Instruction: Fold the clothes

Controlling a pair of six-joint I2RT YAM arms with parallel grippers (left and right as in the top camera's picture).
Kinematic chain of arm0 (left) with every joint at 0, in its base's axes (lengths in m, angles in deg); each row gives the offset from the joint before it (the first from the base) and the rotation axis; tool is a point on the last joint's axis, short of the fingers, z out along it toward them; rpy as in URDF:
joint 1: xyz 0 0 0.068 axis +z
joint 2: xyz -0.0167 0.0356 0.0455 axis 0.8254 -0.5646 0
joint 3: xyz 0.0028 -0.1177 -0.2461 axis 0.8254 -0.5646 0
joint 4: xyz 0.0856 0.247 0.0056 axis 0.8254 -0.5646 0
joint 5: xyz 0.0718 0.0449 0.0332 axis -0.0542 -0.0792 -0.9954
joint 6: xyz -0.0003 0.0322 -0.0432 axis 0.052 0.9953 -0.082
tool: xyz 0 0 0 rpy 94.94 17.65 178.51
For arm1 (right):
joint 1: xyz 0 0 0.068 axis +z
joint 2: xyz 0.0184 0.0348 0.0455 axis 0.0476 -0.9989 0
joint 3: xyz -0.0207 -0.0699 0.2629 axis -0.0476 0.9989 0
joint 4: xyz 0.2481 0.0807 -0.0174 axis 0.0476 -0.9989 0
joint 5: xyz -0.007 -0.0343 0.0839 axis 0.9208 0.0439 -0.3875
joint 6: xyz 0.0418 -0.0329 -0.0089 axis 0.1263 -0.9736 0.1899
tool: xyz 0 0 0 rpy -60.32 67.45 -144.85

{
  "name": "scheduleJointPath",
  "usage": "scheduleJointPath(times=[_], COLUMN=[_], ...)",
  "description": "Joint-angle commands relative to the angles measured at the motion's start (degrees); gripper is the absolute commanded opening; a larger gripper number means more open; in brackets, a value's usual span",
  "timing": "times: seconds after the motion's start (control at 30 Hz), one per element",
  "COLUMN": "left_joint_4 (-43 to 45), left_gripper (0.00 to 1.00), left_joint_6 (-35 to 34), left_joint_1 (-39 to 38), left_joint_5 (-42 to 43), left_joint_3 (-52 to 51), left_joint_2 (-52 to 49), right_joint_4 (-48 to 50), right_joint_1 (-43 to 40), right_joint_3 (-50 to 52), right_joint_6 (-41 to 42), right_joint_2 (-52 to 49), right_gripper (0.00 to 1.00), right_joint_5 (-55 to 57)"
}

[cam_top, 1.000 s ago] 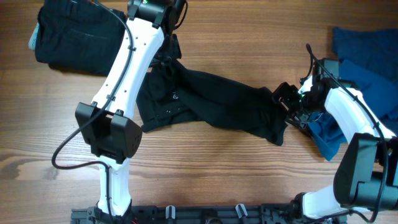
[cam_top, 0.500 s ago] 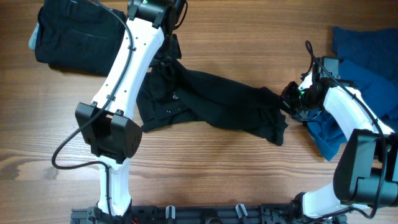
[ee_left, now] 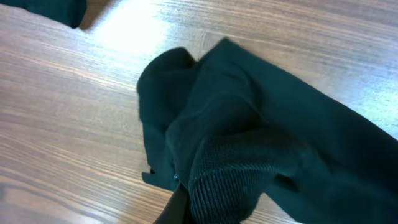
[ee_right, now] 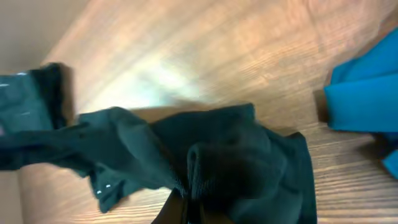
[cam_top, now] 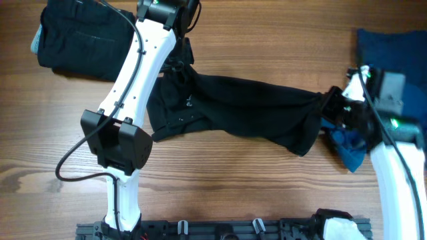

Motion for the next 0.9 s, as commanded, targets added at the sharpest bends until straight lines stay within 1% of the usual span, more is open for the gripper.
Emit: scheduleJointPath(times=[0.0,0.1,0.2,0.33,0.53,0.63,0.73,0.87], left_joint_4=[-0.98,-1.68,-2.49,-3.26,-4.39,-4.42,-4.42,-4.42], left_gripper=[0.04,0.04,0.04,0.04,0.04,0.04,0.04,0.04], left_joint_6=[0.68,0.68,0.68,0.66,0.63,0.61,0.63,0.44], left_joint_1=[0.07,-0.04,-0.04,-0.04,-0.04,-0.04,-0.04,-0.04], left_joint_5=[-0.37,0.90,3.04,4.22,4.39,4.74,8.00,9.84], left_joint_3=[-0.02,-0.02,-0.04,-0.04,-0.04,-0.04,-0.04,-0.50], left_joint_2=[5.49,10.73,16.74,25.18,36.85,40.48,42.23,42.21], right_joint_4=[-1.97,-4.11,-7.67,-14.32,-24.59,-28.70,-31.98,-32.44], right_joint_1=[-0.24,-0.24,-0.24,-0.24,-0.24,-0.24,-0.24,-0.24], right_joint_3=[-1.42,-2.75,-5.07,-8.04,-8.17,-8.17,-8.04,-6.49], right_joint_6=[-1.22,-1.27,-2.69,-4.31,-4.26,-4.50,-7.15,-8.57], right_joint_2=[7.96,12.57,14.91,15.19,14.71,13.75,12.26,10.40], right_gripper=[0.04,0.04,0.04,0.04,0.04,0.04,0.04,0.04], right_joint_5=[0.85,0.85,0.92,5.22,10.08,10.03,10.03,10.01])
